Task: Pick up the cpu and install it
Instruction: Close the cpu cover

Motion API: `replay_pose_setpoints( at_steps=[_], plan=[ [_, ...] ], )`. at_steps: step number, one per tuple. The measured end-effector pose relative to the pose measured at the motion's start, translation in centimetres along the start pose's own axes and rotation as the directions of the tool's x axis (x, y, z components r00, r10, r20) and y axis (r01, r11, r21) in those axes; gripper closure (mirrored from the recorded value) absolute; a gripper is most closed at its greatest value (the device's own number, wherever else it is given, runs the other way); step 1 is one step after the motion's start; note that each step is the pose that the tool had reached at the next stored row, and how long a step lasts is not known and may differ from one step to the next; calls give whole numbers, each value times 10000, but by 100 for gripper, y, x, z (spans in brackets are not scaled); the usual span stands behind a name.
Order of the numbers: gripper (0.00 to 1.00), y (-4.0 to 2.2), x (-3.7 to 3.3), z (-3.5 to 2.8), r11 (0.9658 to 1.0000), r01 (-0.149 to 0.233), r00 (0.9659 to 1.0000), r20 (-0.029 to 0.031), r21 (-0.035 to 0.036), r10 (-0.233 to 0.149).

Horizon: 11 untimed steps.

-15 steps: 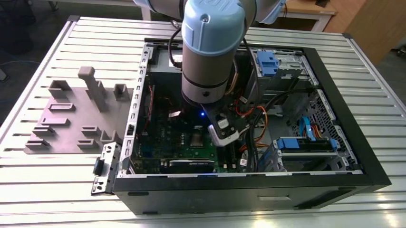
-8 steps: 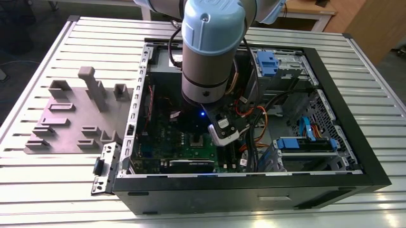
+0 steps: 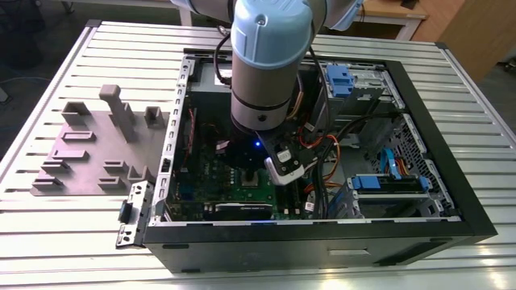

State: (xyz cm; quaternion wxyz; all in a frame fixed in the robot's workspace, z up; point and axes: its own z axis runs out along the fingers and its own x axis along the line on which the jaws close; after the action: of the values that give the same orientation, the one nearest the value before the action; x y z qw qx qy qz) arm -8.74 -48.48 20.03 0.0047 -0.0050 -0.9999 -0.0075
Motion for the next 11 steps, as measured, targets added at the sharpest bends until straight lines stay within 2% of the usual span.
replay_pose_setpoints(
  at_steps=[11],
  plan=[
    [89, 0, 0, -17, 10000, 0, 10000, 0, -1, 0]
  ],
)
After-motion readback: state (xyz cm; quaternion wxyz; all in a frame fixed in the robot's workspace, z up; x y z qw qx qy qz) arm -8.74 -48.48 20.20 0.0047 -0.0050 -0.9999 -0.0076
